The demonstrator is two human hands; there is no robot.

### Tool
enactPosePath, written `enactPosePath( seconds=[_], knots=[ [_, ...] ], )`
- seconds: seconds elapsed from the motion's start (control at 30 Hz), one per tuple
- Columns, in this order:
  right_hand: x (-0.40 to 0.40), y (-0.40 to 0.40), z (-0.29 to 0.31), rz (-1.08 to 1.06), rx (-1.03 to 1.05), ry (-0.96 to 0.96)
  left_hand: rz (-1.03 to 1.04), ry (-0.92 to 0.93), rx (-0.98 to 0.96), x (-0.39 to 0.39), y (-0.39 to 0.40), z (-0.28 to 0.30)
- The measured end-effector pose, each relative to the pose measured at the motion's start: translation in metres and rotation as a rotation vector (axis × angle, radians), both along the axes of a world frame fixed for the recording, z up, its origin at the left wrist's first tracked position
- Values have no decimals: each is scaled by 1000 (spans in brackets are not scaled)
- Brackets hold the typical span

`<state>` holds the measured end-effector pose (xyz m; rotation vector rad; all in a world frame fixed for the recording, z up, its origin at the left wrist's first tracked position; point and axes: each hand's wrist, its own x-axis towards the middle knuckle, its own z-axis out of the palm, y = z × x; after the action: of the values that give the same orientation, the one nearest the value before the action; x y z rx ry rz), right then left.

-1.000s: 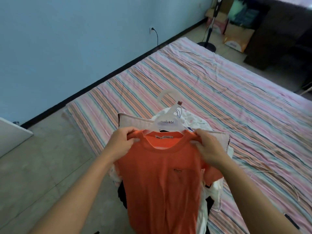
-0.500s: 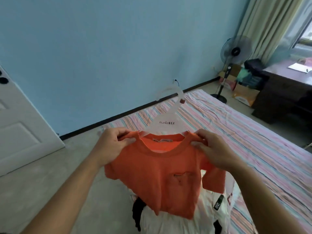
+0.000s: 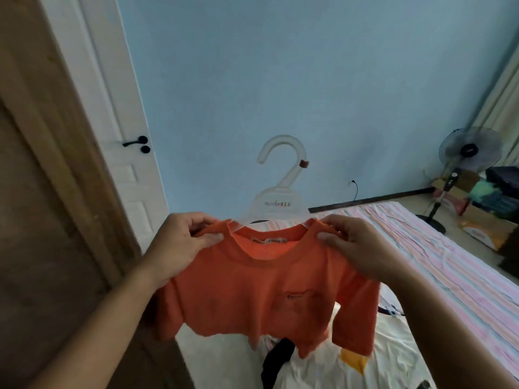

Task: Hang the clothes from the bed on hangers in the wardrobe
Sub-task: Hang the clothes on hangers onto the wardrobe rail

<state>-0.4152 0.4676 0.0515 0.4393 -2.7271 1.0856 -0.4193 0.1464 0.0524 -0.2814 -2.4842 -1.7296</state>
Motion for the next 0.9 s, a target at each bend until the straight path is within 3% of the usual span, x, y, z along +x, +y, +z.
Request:
enactPosePath(
  seconds=[0.47, 0.9],
  knots=[
    [-7, -124, 38, 384, -33, 76, 282, 158, -58, 103, -104, 40],
    [-27, -238, 61, 875, 42, 174, 763, 149, -110, 196, -144, 52]
  ],
)
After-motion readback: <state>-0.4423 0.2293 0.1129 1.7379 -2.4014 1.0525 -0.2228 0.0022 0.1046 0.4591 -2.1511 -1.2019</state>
